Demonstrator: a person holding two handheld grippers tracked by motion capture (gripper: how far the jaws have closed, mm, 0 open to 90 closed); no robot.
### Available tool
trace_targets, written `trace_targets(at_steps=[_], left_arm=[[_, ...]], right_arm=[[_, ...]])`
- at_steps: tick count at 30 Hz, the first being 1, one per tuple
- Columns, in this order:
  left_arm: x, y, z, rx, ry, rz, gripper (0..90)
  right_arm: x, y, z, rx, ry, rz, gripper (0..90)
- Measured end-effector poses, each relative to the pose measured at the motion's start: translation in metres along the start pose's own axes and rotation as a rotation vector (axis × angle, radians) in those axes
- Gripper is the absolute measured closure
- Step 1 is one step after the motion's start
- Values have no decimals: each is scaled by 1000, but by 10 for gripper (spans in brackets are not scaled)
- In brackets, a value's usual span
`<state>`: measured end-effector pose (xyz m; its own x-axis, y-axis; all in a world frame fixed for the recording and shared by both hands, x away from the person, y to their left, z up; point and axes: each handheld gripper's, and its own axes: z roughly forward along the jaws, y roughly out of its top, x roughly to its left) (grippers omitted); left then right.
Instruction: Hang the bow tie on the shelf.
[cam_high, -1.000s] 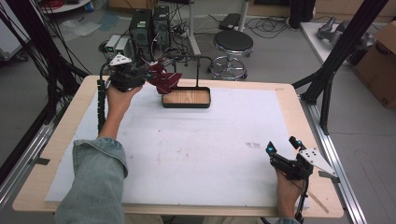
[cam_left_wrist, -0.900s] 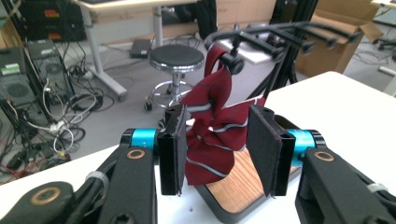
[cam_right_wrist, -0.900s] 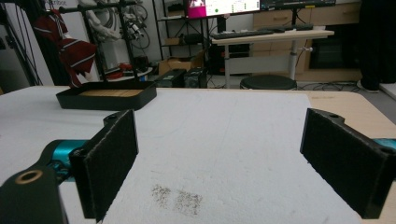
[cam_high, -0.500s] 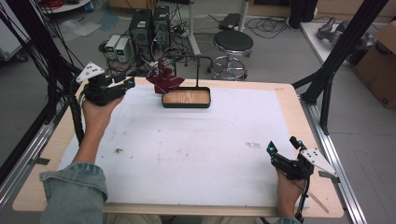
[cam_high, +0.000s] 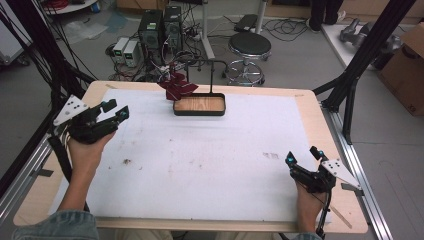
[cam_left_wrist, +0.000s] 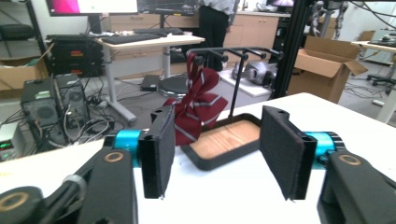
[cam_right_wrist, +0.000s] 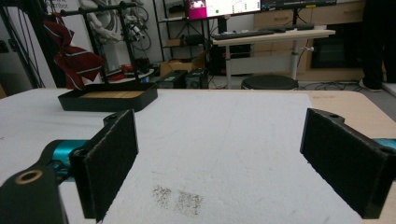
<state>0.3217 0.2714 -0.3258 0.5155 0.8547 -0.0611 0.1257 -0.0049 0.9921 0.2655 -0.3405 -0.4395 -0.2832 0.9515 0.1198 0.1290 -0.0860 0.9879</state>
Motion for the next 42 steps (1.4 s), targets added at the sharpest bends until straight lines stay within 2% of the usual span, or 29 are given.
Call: trace_targets(at_steps=[6,14,26,42], left_arm=[[-12,-14,-25,-10,18,36,401],[-28,-39,-46,-21,41,64,328],[-36,-75,-64,5,105,67,259],[-34,-97,-64,47,134,63,242]], right_arm=[[0,0,0,3,0,-4,103],[1,0,0,5,-2,0,103],[1,0,1,5,-3,-8,103],[2,0,1,10,-5,-7,103]])
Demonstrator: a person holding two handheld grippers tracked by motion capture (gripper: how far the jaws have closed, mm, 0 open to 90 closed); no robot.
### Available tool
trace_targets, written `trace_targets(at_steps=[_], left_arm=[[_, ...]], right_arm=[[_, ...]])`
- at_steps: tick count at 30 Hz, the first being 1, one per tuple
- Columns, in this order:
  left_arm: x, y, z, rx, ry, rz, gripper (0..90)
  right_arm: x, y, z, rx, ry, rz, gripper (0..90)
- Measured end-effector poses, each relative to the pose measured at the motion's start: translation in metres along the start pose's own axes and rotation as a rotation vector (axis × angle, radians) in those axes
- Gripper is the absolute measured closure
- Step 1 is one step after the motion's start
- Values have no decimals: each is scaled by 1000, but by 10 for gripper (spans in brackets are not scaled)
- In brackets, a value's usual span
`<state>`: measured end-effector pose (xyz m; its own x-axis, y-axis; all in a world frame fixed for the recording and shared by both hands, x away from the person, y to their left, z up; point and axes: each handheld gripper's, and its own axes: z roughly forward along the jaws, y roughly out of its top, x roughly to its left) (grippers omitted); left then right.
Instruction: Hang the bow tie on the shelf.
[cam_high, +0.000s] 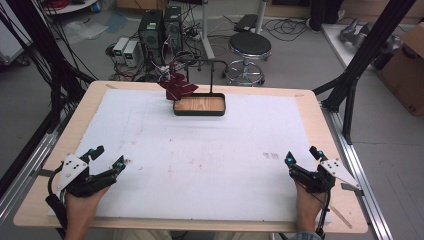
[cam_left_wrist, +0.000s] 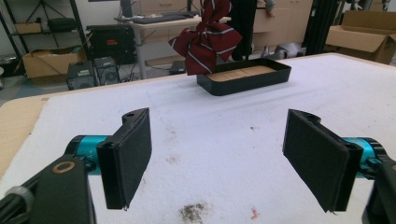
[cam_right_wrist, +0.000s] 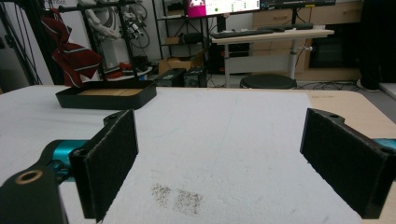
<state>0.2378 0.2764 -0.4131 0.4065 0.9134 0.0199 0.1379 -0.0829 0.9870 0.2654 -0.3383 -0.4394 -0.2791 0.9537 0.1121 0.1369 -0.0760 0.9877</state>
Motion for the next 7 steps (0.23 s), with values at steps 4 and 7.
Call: trace_targets(at_steps=[4,7], left_arm=[[0,-1,0,0,-1,-1,242],[0,-1,0,5,-2,-1,240]], right_arm=[[0,0,0,-5,-1,-3,103],[0,0,0,-3,-1,-5,103]])
